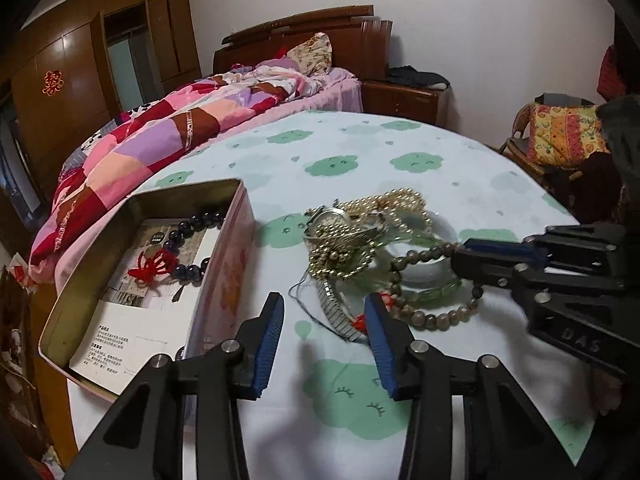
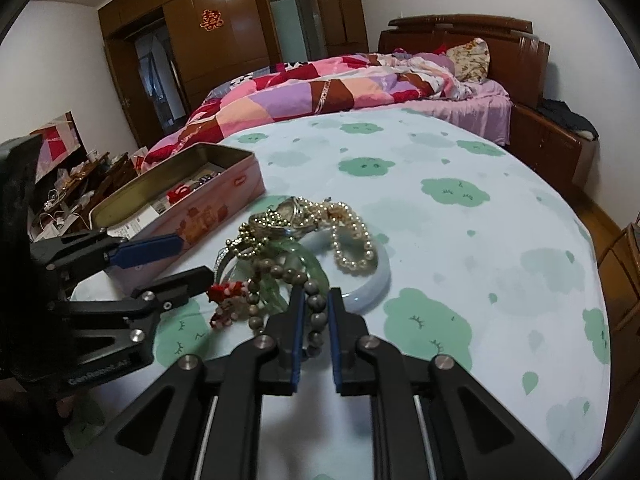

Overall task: Organize jewelry
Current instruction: 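Close the right tool on the grey bead bracelet while the left tool grips its red knot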

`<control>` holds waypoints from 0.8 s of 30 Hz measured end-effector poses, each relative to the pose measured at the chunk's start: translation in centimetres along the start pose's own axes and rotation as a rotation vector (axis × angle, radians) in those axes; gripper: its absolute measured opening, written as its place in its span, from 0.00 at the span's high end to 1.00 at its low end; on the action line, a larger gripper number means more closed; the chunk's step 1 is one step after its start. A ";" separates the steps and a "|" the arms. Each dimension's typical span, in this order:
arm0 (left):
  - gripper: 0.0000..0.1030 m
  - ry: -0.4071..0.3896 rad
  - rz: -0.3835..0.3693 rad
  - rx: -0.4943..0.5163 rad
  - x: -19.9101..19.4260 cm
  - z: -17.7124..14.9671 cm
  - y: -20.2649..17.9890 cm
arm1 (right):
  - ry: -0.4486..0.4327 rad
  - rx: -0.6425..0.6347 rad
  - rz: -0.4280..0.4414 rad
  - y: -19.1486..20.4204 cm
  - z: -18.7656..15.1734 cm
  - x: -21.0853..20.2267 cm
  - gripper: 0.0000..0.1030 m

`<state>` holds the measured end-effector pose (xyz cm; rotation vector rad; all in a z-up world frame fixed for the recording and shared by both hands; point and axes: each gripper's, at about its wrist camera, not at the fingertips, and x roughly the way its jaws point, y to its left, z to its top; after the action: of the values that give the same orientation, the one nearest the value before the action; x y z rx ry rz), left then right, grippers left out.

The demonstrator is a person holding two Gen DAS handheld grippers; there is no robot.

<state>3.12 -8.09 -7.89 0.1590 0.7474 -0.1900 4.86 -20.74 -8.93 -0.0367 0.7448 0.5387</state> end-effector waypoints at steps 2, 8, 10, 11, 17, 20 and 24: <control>0.58 0.002 -0.007 0.011 0.0 -0.1 -0.3 | 0.000 -0.001 -0.004 0.0 0.0 0.0 0.87; 0.58 0.014 -0.024 0.034 0.3 -0.2 -1.2 | 0.014 -0.009 -0.025 0.0 -0.5 -0.1 0.85; 0.62 0.029 -0.029 0.044 0.7 -0.4 -1.6 | 0.020 -0.028 -0.032 0.3 -0.9 -0.2 0.86; 0.69 0.041 -0.036 0.052 0.9 -0.5 -1.9 | 0.024 -0.034 -0.036 0.3 -1.1 -0.1 0.87; 0.95 0.052 -0.099 0.043 0.9 -0.8 -1.9 | 0.011 -0.028 -0.029 0.1 -2.0 -1.5 0.89; 0.97 0.041 -0.127 0.019 0.4 -0.9 -1.5 | -0.003 -0.007 -0.020 -0.2 -2.1 -2.5 0.89; 0.98 0.011 -0.147 -0.010 -0.7 -0.6 -0.9 | -0.027 -0.006 -0.024 0.1 -1.9 -3.6 0.89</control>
<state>2.00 -8.75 -7.90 0.0953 0.7710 -0.3248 1.47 -22.70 -7.97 -0.0440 0.7156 0.5181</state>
